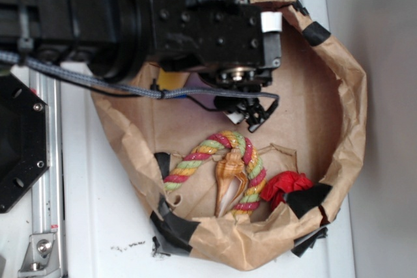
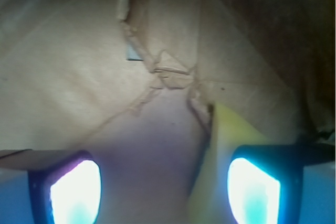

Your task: Grab the green sponge.

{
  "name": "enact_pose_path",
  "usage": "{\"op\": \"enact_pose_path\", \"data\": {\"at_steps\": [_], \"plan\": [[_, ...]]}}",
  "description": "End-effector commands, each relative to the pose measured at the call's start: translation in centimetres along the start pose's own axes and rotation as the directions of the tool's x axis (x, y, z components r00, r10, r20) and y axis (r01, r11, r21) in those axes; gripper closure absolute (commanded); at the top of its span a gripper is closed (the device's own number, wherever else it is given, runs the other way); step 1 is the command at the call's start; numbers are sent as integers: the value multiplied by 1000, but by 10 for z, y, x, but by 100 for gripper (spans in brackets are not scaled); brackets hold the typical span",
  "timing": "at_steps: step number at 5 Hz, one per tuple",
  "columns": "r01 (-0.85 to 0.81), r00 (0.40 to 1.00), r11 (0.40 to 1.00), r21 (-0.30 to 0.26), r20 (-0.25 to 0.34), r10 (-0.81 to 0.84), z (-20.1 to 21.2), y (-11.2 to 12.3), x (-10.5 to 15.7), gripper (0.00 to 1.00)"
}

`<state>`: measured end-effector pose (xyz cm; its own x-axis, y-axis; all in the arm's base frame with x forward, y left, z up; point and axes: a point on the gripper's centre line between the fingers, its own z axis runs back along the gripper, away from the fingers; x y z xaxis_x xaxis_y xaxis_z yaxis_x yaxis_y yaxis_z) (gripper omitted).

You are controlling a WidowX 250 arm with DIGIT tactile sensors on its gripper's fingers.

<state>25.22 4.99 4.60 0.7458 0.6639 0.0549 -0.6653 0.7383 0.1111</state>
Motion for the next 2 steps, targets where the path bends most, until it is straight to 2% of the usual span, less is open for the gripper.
{"op": "enact_pose_path", "data": {"at_steps": [1, 2], "plan": [[12, 999, 1000, -4, 45, -12, 6, 39, 8, 0], [15, 999, 1000, -4, 46, -15, 6, 48, 2, 0]]}}
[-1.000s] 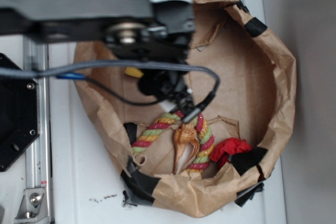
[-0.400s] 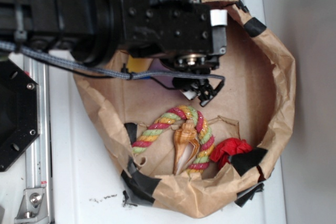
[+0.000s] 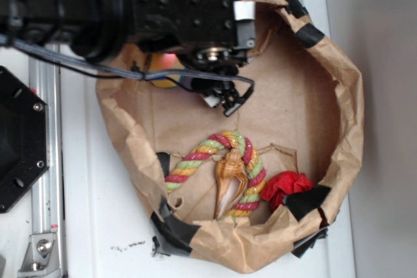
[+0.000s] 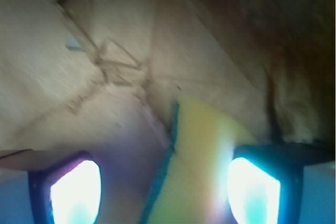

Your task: Grab the green sponge.

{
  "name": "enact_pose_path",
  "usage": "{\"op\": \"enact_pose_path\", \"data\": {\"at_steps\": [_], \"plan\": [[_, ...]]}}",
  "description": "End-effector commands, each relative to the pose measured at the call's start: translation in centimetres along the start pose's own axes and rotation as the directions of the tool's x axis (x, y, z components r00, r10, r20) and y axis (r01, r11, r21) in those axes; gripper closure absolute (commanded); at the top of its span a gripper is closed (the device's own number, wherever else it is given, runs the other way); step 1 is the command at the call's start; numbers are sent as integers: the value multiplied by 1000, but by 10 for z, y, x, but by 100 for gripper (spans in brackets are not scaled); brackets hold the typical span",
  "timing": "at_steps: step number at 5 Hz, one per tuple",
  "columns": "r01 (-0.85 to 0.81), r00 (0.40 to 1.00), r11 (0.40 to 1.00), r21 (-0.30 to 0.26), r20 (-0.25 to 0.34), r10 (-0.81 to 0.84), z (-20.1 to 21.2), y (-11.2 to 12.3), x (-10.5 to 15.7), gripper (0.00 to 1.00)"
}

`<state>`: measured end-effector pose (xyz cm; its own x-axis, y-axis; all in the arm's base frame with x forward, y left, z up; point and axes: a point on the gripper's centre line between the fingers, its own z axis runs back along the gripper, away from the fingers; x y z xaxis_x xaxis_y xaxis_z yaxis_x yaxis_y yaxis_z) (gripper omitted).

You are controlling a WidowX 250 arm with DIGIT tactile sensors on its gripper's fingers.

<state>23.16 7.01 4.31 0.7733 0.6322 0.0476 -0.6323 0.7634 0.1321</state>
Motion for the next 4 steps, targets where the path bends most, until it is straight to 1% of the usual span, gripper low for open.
{"op": "enact_pose_path", "data": {"at_steps": [1, 3, 4], "plan": [[-27, 999, 999, -20, 46, 28, 14, 31, -3, 0], [-65, 998, 998, 6, 23, 65, 2, 33, -6, 0], [-54, 998, 999, 5, 15, 54, -17, 32, -7, 0]]}}
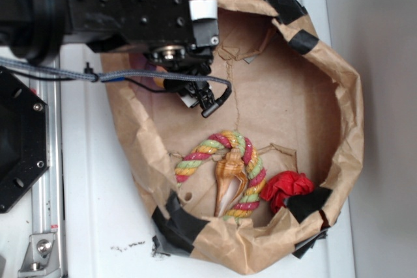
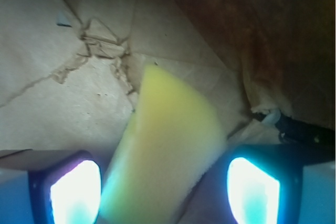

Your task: Grab the green sponge.

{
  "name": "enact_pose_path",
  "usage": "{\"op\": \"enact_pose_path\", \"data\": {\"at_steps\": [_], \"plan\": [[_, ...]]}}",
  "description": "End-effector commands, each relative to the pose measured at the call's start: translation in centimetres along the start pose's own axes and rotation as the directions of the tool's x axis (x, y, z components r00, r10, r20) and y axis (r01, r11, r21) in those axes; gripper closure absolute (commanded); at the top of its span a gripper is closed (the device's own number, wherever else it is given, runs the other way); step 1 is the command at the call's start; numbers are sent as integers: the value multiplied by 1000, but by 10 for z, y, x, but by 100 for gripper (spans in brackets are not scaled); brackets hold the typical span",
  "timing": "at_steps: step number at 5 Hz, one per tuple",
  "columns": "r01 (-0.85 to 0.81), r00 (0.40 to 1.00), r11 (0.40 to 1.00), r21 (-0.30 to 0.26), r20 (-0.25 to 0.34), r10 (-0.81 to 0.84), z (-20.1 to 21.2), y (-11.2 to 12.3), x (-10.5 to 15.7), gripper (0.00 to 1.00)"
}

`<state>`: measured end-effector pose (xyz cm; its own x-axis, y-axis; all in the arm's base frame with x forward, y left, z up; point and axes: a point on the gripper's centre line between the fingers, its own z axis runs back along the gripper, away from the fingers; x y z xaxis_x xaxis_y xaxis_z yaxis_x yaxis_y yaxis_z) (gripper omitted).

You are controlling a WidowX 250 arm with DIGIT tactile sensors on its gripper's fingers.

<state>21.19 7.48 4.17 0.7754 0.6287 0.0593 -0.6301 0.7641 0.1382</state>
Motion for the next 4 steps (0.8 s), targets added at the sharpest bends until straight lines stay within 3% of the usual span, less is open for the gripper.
{"op": "enact_pose_path", "data": {"at_steps": [1, 2, 4], "plan": [[-41, 999, 998, -48, 31, 42, -28, 17, 8, 0], [-77, 994, 996, -42, 73, 80, -28, 17, 6, 100], [60, 992, 998, 29, 109, -63, -5, -1, 24, 100]]}}
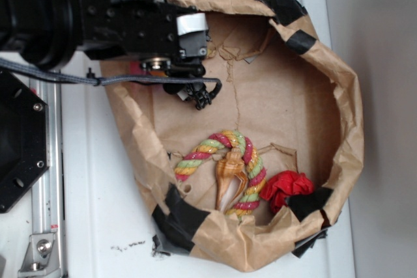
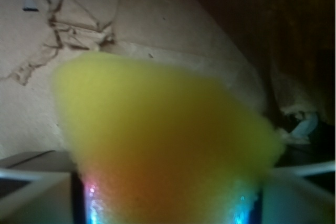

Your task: Grab the green sponge.

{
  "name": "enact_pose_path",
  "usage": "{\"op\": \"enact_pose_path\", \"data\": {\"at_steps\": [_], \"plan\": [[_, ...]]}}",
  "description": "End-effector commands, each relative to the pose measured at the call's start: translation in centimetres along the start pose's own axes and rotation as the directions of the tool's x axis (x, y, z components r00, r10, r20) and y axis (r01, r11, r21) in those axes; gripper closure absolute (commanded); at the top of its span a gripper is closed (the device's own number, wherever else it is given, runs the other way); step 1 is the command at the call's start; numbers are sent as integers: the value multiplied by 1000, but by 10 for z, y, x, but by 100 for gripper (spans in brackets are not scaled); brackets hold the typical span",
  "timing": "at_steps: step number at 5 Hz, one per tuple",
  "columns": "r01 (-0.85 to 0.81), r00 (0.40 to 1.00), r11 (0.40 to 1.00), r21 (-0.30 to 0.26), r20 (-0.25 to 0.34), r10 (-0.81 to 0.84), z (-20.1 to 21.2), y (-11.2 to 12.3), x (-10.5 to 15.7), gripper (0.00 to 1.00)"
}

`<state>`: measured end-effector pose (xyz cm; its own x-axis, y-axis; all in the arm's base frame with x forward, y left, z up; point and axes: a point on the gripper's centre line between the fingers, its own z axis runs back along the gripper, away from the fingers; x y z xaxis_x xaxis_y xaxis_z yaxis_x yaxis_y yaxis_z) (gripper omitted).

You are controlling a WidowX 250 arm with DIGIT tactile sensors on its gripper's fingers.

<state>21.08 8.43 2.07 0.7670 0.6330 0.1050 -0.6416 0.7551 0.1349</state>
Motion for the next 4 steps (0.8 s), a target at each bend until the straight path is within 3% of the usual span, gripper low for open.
{"op": "enact_pose_path", "data": {"at_steps": [1, 2, 4], "plan": [[185, 974, 983, -12, 134, -181, 46, -22, 28, 100], [379, 917, 921, -92, 171, -360, 102, -45, 26, 100], [461, 879, 882, -94, 183, -440, 158, -44, 17, 100]]}}
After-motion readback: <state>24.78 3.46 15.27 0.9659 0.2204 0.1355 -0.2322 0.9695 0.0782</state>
